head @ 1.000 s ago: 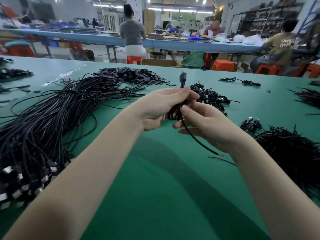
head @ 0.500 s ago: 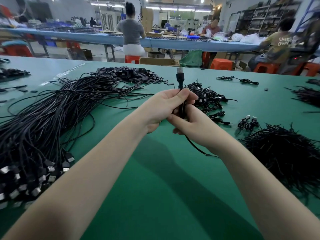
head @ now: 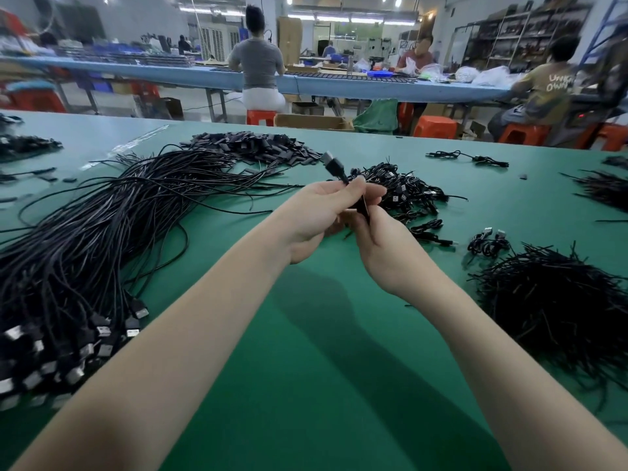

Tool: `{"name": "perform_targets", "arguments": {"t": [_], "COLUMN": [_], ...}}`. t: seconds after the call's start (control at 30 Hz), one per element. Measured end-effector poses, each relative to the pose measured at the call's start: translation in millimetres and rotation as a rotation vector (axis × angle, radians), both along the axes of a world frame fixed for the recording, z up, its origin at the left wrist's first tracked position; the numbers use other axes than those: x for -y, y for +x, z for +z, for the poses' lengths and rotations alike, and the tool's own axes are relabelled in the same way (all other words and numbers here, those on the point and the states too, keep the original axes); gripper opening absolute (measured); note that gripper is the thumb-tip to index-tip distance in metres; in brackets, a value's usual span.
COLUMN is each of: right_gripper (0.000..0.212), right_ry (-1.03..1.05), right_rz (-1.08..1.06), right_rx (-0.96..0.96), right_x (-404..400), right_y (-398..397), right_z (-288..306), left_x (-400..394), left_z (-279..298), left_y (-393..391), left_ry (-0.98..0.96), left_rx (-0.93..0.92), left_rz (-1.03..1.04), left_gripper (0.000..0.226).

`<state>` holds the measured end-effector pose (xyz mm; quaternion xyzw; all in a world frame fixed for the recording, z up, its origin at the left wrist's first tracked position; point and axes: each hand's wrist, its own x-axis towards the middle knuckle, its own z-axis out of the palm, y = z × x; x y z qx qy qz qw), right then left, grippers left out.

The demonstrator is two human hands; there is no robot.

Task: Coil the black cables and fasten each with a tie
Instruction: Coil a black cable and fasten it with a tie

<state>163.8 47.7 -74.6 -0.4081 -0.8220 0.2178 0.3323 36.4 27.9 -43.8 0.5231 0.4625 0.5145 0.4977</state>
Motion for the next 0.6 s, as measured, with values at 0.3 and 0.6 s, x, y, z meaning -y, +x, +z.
{"name": "perform_targets", "arguments": {"t": [0.3, 0.6], "right_gripper": [0.034, 0.014], "right_ry": [-0.074, 0.3], "right_rz": [0.002, -0.231], "right_rx": [0.089, 0.617], "right_x": [-4, -25], "right_y": [-2, 37], "right_z": [-11, 4], "left_x": [6, 11], "left_z": [5, 4], "left_y": [-7, -28], "left_ry": [-0.152, 0.477], "left_rx": [-0.172, -1.406], "left_rz": [0.224, 0.35], "left_gripper": [0.045, 0.065]}}
